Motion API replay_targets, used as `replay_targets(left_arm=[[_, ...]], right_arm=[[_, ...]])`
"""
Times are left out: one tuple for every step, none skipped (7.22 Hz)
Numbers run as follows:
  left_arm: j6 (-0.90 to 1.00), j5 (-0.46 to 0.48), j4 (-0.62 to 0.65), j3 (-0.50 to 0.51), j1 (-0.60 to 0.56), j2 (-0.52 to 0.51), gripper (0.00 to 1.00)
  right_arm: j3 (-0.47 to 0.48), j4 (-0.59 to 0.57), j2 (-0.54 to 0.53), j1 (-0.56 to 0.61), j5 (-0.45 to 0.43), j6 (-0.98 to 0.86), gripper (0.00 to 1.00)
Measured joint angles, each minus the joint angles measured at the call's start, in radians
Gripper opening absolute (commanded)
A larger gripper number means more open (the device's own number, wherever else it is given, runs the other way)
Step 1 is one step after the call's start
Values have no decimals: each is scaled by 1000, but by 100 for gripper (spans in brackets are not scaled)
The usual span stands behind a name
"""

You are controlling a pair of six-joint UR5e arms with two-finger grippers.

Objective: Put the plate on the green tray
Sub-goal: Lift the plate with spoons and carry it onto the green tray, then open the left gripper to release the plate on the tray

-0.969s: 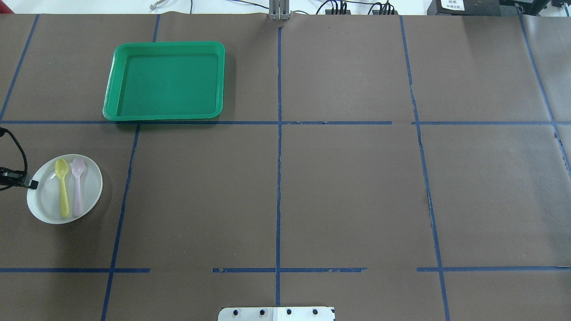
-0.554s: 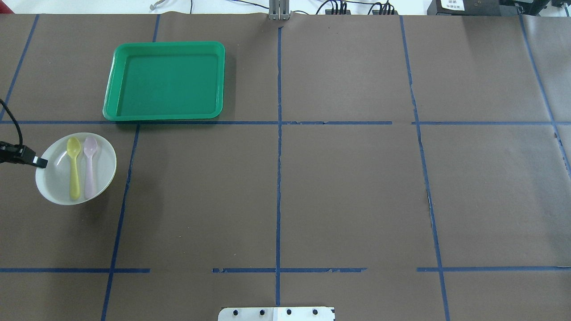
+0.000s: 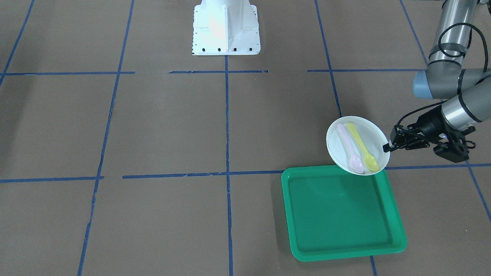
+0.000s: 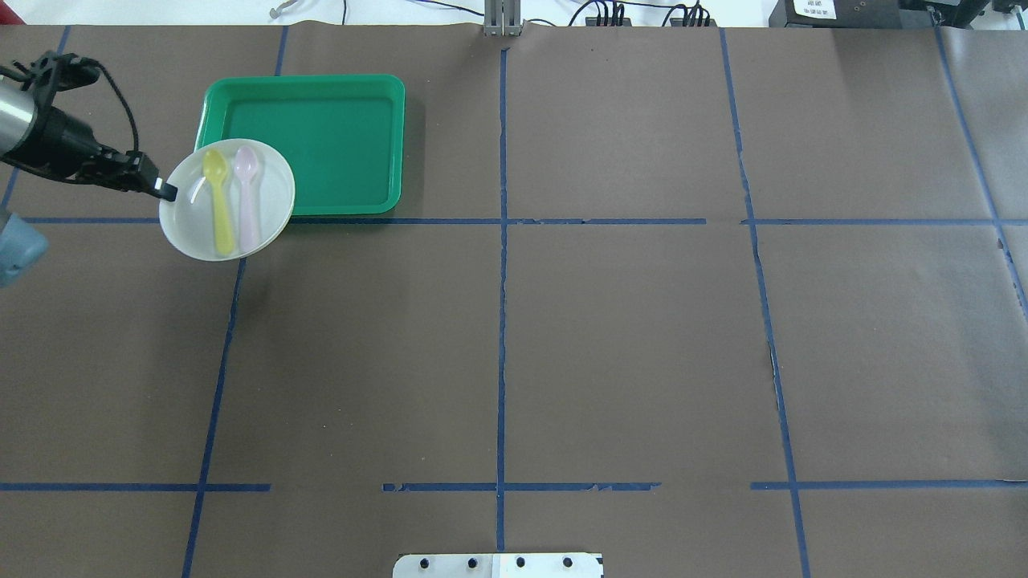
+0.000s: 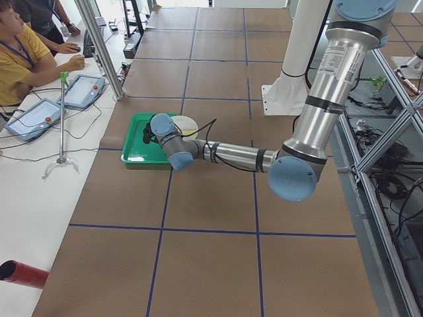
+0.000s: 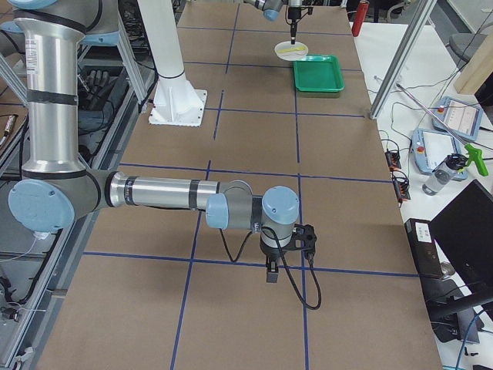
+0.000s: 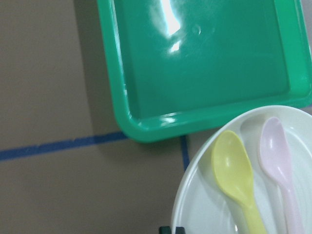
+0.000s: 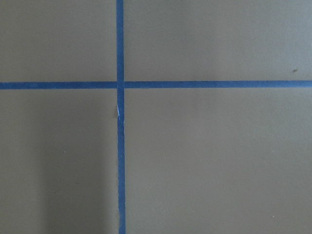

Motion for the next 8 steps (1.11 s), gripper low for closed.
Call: replay_targets(left_arm=[[3,7,17,117,3,-106,0],[12,29,25,237,6,-203,0],[30,59,28,351,10,-283,0],[48,80,27,431,19,-330,0],[57,95,25,472,31,-349,10],[61,108,24,490,40,-358,99],[61,113,23,495,43,-360,100],[57,116,23,495,43,-361,100]], right_arm=[[0,0,0,0,0,0,100],[0,0,0,0,-1,0,100],[0,0,0,0,-1,0,100],[0,0,0,0,0,0,100],[0,0,-1,0,-1,0,100],[0,0,-1,0,-1,0,100],[0,0,-1,0,-1,0,100],[0,0,0,0,-1,0,100]])
